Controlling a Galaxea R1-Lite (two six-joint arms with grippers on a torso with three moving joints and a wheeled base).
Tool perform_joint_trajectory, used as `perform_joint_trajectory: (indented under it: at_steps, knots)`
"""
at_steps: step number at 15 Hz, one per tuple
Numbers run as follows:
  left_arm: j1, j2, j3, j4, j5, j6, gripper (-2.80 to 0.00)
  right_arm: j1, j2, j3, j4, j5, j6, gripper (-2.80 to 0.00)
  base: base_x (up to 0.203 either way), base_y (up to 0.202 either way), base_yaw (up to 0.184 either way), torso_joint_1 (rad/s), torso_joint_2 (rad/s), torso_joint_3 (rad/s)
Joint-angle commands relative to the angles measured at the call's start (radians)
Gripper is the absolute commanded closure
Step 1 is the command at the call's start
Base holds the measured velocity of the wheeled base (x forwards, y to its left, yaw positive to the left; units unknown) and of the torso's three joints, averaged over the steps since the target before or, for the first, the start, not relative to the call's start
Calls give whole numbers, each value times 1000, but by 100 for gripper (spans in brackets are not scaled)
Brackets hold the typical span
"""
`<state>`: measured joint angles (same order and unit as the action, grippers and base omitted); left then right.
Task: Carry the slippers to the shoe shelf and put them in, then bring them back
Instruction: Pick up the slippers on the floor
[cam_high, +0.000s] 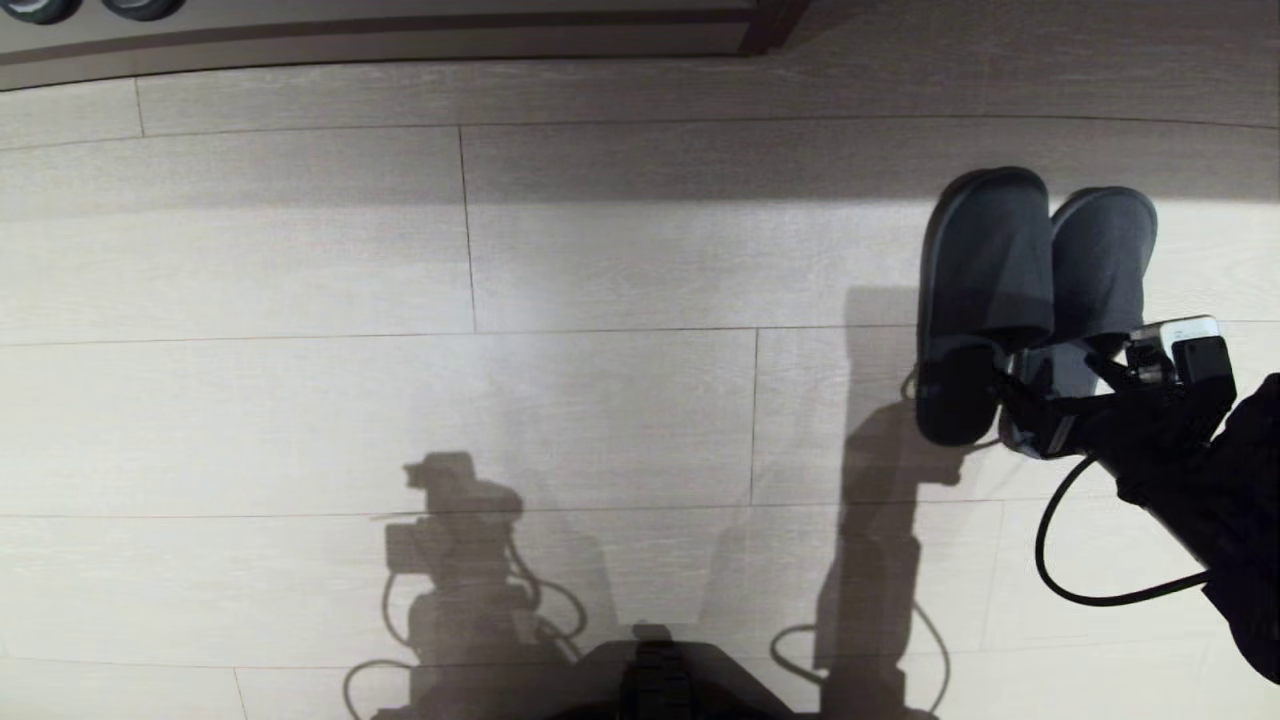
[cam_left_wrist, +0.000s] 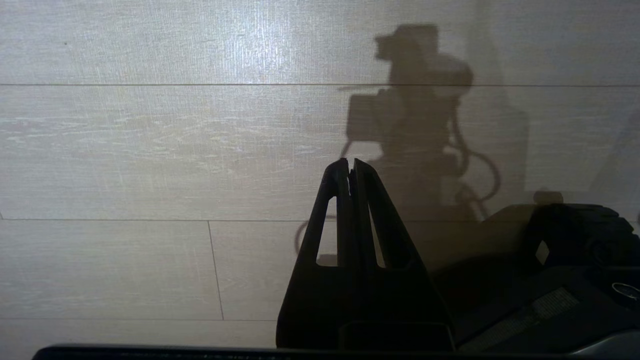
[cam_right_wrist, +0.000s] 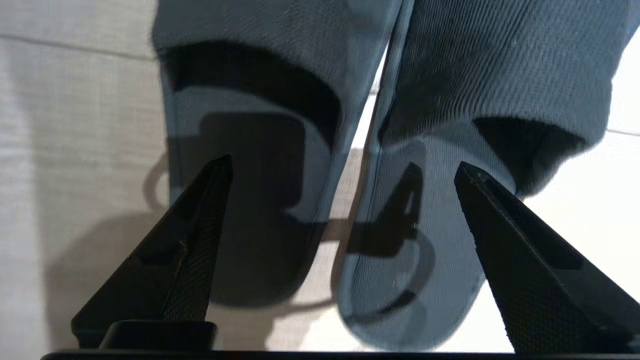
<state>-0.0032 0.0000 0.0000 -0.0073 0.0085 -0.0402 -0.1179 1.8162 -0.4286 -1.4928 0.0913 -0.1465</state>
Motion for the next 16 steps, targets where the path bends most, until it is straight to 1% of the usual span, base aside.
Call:
perform_joint_trajectory:
  at_steps: [1, 3, 8, 11, 16]
  knots:
    - [0, -2, 0, 0, 1, 0, 0, 0, 57, -28, -23, 1, 0, -280, 0, 0, 0, 0, 0, 0]
    - [0, -2, 0, 0, 1, 0, 0, 3, 59, -41, -26, 0, 7, -280, 0, 0, 0, 0, 0, 0]
    - [0, 0, 0, 0, 1, 0, 0, 4, 74, -182, -27, -5, 5, -280, 0, 0, 0, 0, 0, 0]
    - [0, -2, 0, 0, 1, 0, 0, 4, 98, -220, -26, -7, 4, -280, 0, 0, 0, 0, 0, 0]
    - [0, -2, 0, 0, 1, 0, 0, 4, 136, -248, -28, -8, 7, -280, 0, 0, 0, 0, 0, 0]
